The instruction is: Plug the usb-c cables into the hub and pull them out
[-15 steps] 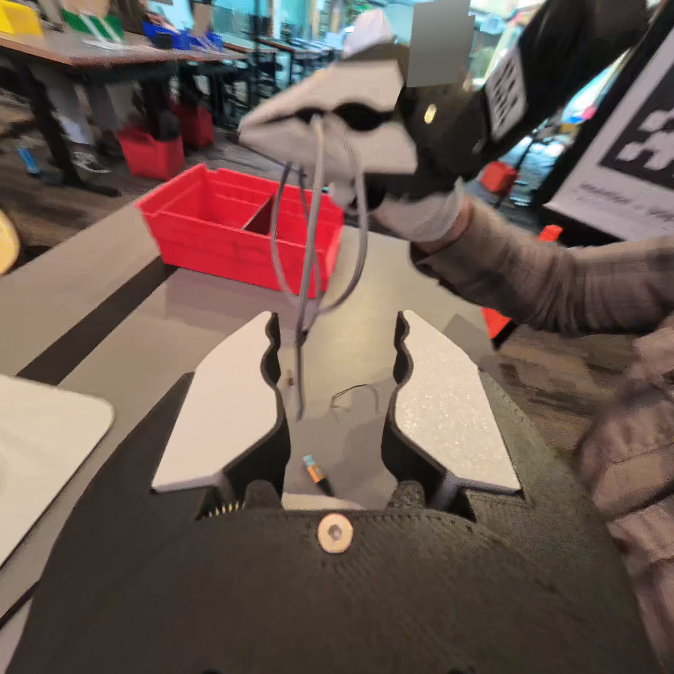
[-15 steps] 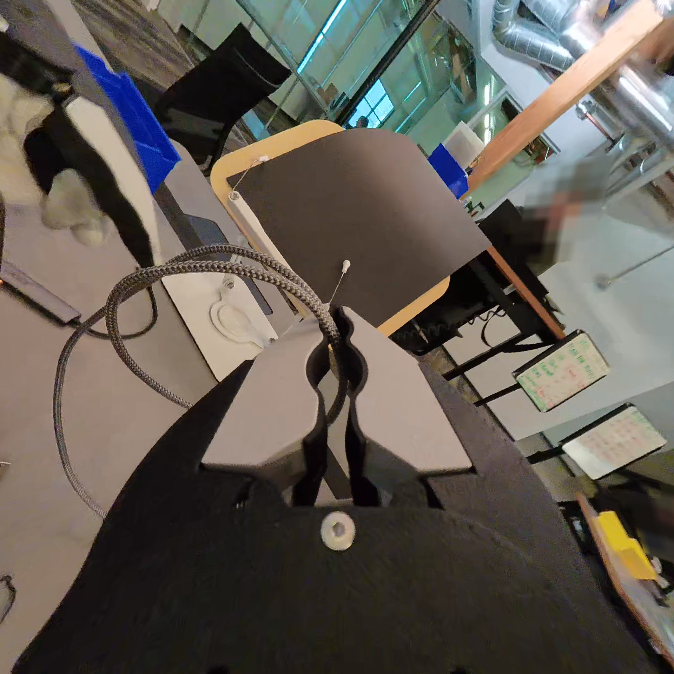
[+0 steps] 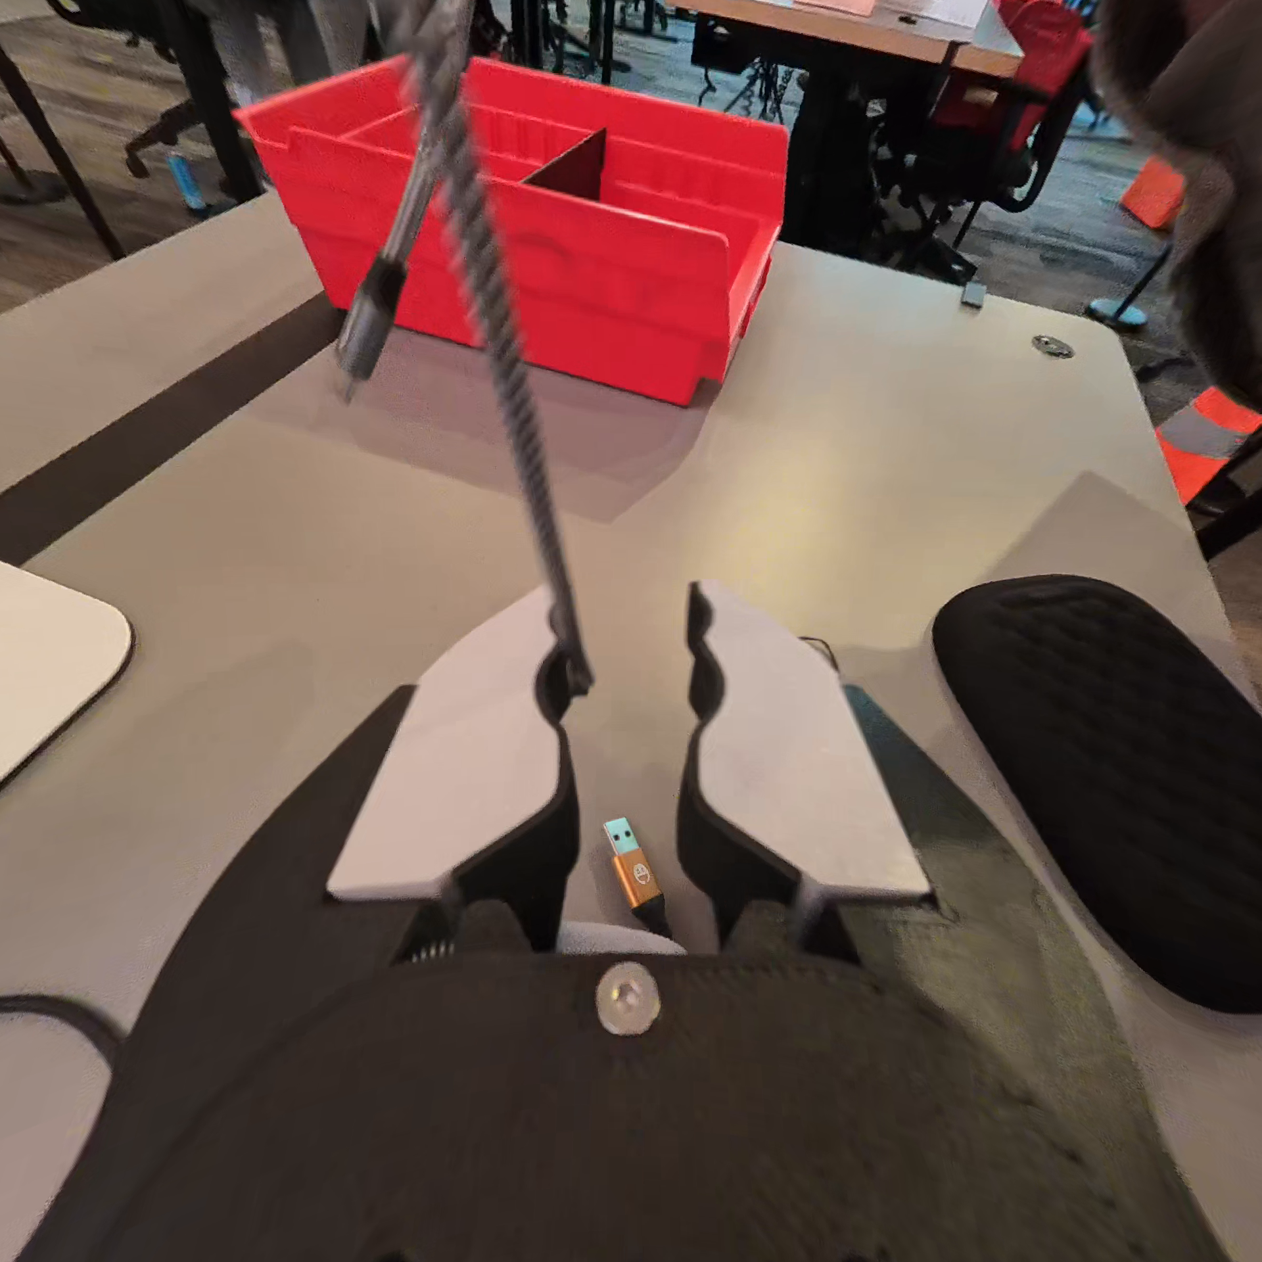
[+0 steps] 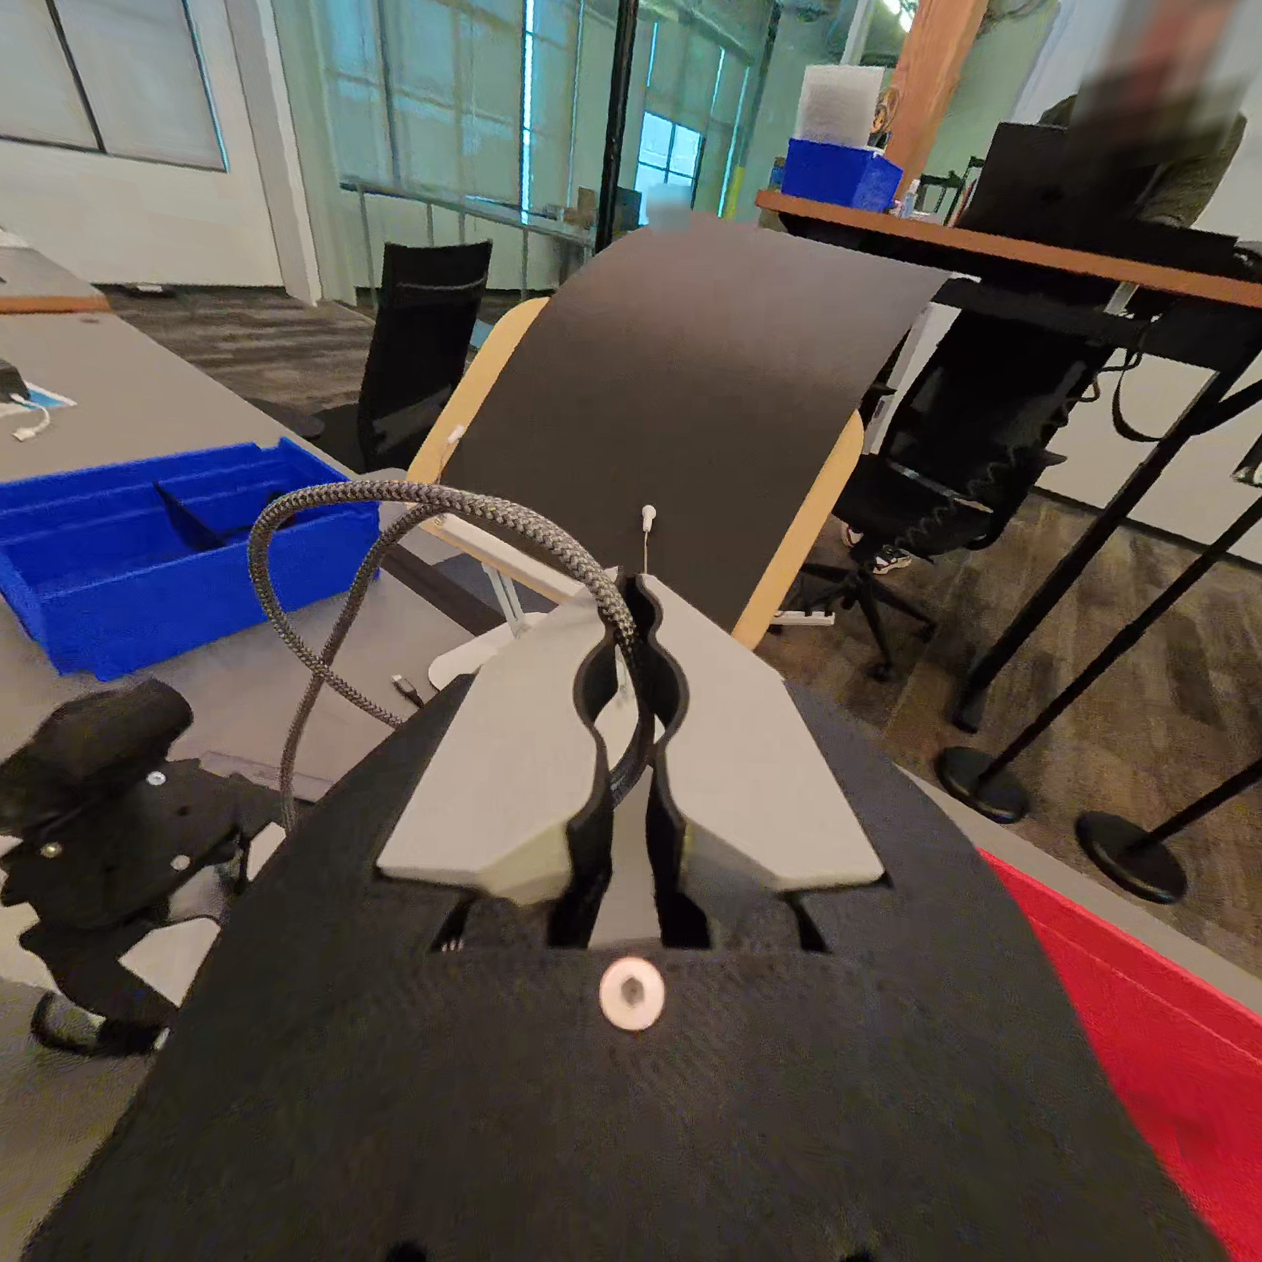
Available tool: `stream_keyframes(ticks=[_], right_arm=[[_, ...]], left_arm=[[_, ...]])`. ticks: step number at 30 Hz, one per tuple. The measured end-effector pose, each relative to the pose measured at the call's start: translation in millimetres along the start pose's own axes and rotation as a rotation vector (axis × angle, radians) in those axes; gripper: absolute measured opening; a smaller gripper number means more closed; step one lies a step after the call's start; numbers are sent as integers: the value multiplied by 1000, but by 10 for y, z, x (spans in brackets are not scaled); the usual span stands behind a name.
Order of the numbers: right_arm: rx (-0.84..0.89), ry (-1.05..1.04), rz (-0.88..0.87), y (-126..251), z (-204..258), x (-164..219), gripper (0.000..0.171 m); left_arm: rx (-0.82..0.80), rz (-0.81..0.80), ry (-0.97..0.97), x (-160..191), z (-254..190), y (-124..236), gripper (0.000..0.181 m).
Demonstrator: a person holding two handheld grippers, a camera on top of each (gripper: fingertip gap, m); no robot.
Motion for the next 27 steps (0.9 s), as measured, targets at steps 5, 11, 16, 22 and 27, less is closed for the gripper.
stream_keyframes(ticks=[5, 11, 16, 22, 27], right_arm=[[-104, -206, -99, 81, 12, -121, 0], [-343, -532, -248, 251, 199, -227, 0], [-547, -664, -245, 418, 446, -112, 0], [-503, -667, -98, 441, 540, 403, 0], [-481, -758, -69, 394, 592, 701, 0]], left_arm=[[6, -107, -12, -69, -62, -46, 4], [-215, -286, -392, -389, -253, -170, 4], [-594, -377, -844, -702, -139, -58, 4], [-748, -356, -1258, -1003, -175, 232, 4], [-835, -306, -1463, -1078, -184, 336, 4]])
Point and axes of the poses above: each gripper's, where its closed fingertips meet, y back along the fingers, x out of its underside, z = x × y across the jaws, the point moved 4 cm from there along y, back along the fingers, and after that the axes turned 1 degree about z, right-handed, at the moved point
